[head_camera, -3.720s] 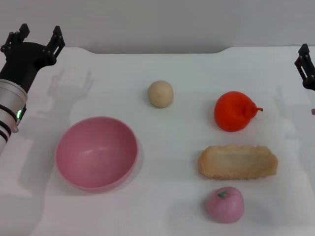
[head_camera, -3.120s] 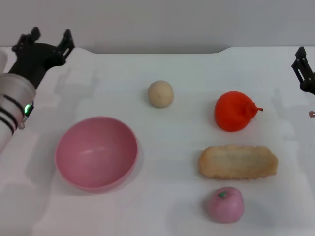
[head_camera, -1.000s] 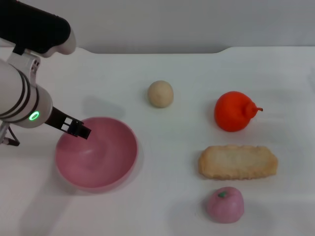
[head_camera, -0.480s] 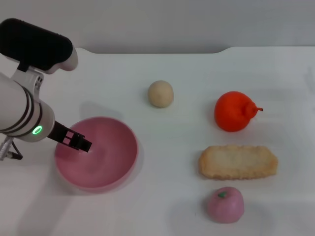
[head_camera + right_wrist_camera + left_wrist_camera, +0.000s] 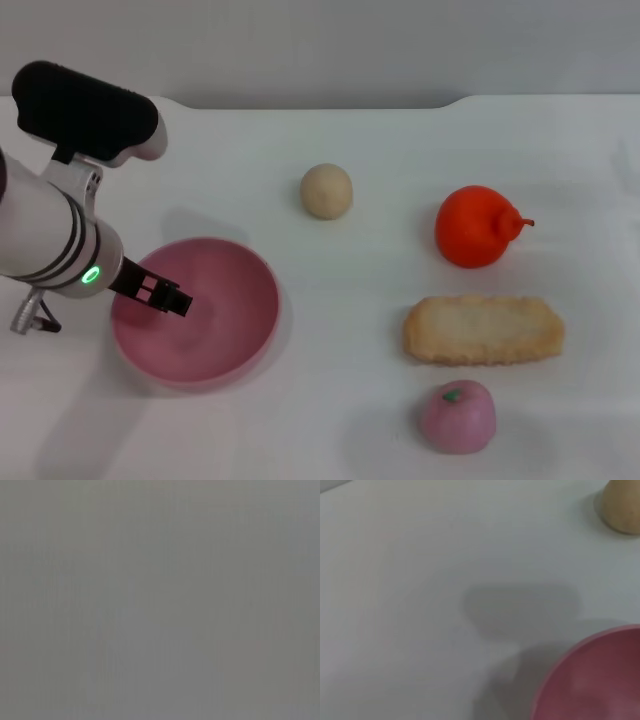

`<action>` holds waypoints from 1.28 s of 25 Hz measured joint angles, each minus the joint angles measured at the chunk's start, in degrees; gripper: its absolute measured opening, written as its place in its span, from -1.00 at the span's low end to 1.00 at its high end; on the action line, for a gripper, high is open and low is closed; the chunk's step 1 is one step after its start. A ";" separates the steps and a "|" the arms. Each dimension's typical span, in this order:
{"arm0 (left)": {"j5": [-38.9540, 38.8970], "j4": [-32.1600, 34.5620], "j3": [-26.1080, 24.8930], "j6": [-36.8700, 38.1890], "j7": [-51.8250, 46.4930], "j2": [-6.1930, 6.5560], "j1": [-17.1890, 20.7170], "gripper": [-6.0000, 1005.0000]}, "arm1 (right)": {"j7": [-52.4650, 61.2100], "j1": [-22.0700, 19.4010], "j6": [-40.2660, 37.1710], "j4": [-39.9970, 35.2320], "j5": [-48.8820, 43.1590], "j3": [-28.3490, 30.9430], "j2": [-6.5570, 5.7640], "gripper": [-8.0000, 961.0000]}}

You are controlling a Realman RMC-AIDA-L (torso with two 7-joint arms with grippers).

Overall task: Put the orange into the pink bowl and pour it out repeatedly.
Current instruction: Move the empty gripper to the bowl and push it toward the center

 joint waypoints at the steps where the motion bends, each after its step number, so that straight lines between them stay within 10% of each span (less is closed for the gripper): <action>1: -0.01 -0.53 0.03 0.32 -0.11 -0.01 -0.10 0.40 | 0.00 -0.20 0.01 -0.37 0.00 -0.02 0.00 0.62; 9: -1.80 -2.23 -1.23 1.24 0.38 0.24 -1.18 0.38 | 0.00 -1.57 0.03 -3.11 -0.05 -0.37 0.09 0.61; 20: -1.98 -3.71 -0.32 2.06 1.15 0.12 -2.15 -0.51 | 0.00 -2.03 0.00 -3.70 -0.08 -0.53 0.03 0.61; 32: -2.11 -2.86 -0.87 2.17 1.73 0.31 -3.31 -0.78 | 0.00 -1.52 0.13 -3.21 -0.09 -1.03 -0.08 0.61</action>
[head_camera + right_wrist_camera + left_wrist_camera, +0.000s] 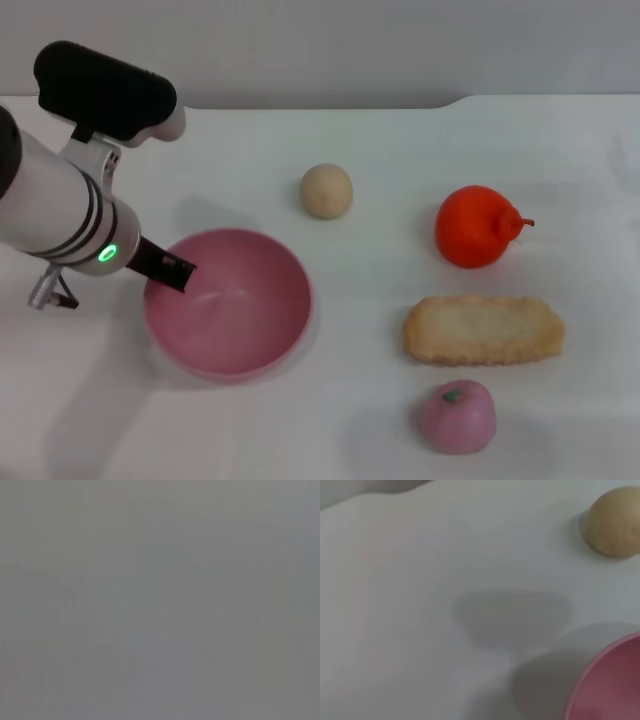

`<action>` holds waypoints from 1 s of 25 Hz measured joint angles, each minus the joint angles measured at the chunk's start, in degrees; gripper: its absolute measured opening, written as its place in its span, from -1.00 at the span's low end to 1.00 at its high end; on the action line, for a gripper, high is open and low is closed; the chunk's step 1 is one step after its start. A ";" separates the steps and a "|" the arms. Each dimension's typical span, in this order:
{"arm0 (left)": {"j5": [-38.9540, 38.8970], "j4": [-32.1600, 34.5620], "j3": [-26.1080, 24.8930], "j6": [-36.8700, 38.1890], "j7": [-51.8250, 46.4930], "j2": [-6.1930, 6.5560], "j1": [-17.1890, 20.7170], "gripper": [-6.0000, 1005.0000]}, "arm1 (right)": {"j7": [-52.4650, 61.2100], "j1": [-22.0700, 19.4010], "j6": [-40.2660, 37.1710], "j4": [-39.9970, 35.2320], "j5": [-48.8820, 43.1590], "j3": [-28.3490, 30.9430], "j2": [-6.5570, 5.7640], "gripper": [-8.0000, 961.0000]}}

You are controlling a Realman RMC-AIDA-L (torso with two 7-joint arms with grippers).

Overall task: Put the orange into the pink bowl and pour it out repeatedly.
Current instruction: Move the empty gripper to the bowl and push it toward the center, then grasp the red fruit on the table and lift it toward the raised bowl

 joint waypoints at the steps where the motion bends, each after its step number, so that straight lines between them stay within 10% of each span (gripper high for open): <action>1: -0.01 0.44 -0.26 -0.02 0.42 0.01 -0.01 -0.78 | 0.00 0.00 0.29 -0.04 0.00 -0.13 0.00 0.61; 12: 0.58 6.04 -4.95 2.59 4.28 0.11 -0.61 -0.89 | -0.01 -0.07 21.83 -11.48 -0.01 2.71 -0.23 0.60; 21: 0.97 7.31 -7.27 8.48 5.73 0.11 0.17 -0.90 | -1.29 4.40 68.46 -34.45 -0.09 9.27 -0.27 0.60; 25: 0.72 7.25 -7.46 9.68 6.62 0.10 0.29 -0.90 | -1.30 8.75 75.24 -31.82 0.38 9.25 -0.13 0.60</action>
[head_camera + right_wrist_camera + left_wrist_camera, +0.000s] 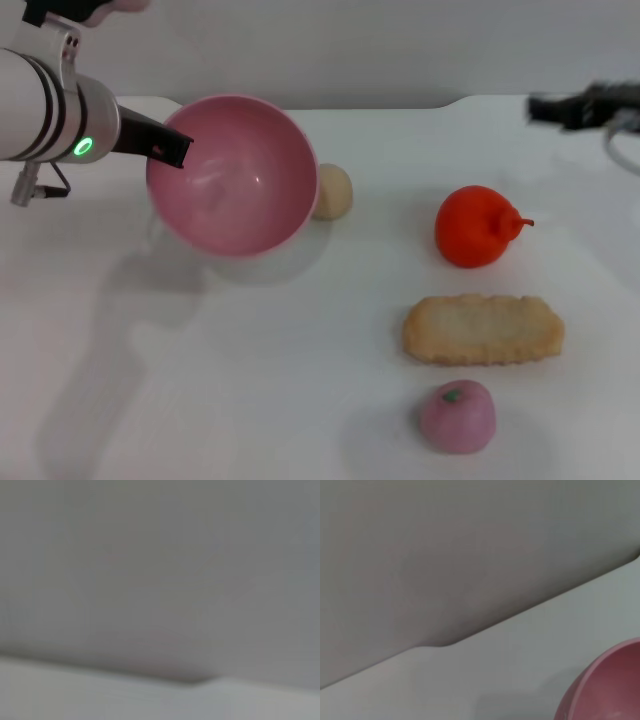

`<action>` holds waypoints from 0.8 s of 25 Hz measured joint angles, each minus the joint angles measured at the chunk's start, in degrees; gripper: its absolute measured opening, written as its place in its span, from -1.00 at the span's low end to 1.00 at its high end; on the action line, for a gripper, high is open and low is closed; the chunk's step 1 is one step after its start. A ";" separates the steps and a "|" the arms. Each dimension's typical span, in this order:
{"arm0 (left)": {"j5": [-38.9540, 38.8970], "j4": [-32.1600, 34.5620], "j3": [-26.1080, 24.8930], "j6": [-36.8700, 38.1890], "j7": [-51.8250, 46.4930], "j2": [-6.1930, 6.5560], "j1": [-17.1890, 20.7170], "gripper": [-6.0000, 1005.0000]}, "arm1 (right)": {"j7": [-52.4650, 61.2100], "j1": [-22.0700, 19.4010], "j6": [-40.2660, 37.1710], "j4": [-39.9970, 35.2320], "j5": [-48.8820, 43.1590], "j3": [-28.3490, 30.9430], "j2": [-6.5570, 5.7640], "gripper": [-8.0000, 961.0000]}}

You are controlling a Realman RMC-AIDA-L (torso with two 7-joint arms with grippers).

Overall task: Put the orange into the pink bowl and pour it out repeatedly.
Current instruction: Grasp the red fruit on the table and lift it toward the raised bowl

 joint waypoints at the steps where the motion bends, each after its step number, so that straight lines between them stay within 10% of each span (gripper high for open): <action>1: -0.08 -0.13 -0.36 0.46 0.30 0.00 0.00 -0.90 | 0.00 1.27 0.69 1.61 0.26 -0.11 0.01 0.60; 7: -0.12 -0.29 -1.05 0.82 1.49 0.00 -0.38 -0.90 | 0.48 7.81 3.24 11.67 1.27 -1.64 0.31 0.60; 20: -0.21 -0.84 -2.81 2.03 2.44 0.01 -1.03 -0.90 | 2.76 8.65 1.93 17.11 2.01 -2.36 0.22 0.59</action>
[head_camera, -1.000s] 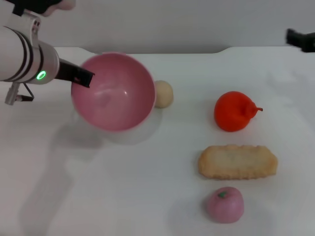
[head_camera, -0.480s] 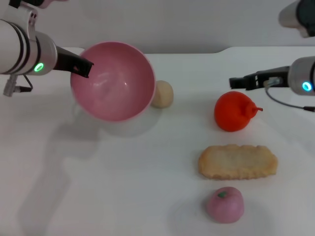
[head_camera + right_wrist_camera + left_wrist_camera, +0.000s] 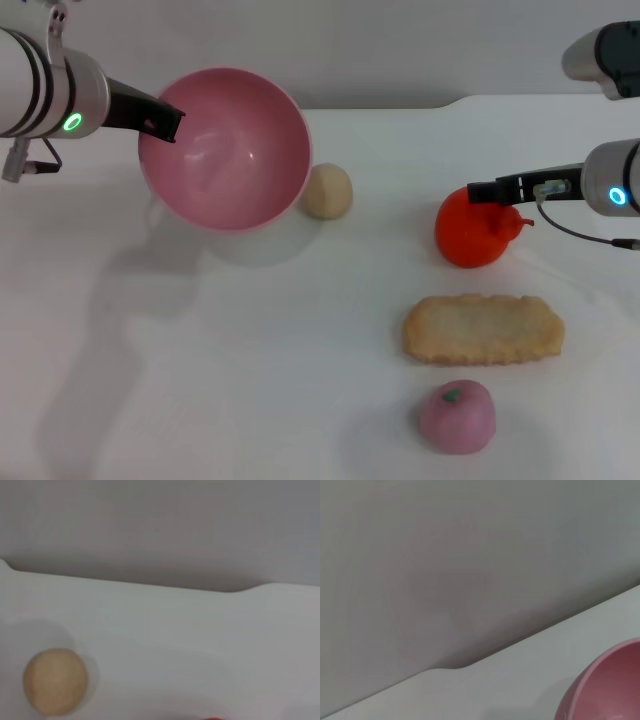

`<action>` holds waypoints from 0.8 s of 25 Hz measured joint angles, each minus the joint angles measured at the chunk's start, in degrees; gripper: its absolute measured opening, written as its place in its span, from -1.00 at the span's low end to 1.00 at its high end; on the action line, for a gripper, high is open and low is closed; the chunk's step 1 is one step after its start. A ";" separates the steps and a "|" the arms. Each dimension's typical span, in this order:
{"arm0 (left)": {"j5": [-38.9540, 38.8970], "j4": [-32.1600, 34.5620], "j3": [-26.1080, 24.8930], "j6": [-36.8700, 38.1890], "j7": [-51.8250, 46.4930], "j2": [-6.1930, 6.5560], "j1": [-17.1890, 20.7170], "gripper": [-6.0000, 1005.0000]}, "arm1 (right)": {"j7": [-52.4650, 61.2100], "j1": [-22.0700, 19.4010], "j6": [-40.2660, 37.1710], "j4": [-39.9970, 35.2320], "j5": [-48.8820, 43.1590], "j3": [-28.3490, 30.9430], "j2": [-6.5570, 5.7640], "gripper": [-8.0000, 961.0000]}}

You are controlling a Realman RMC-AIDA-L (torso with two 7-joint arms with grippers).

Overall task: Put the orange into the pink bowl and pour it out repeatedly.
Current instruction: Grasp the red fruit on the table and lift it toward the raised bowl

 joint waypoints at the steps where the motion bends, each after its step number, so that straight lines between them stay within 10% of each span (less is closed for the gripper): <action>1: -0.01 -0.08 0.00 0.02 0.00 0.00 -0.13 -0.90 | -0.01 0.17 -0.36 0.53 0.11 -0.02 0.00 0.59; 20: -0.44 -1.29 0.46 0.06 -0.08 -0.18 -1.93 -0.90 | -0.41 6.02 -2.62 11.48 3.21 -5.16 0.18 0.59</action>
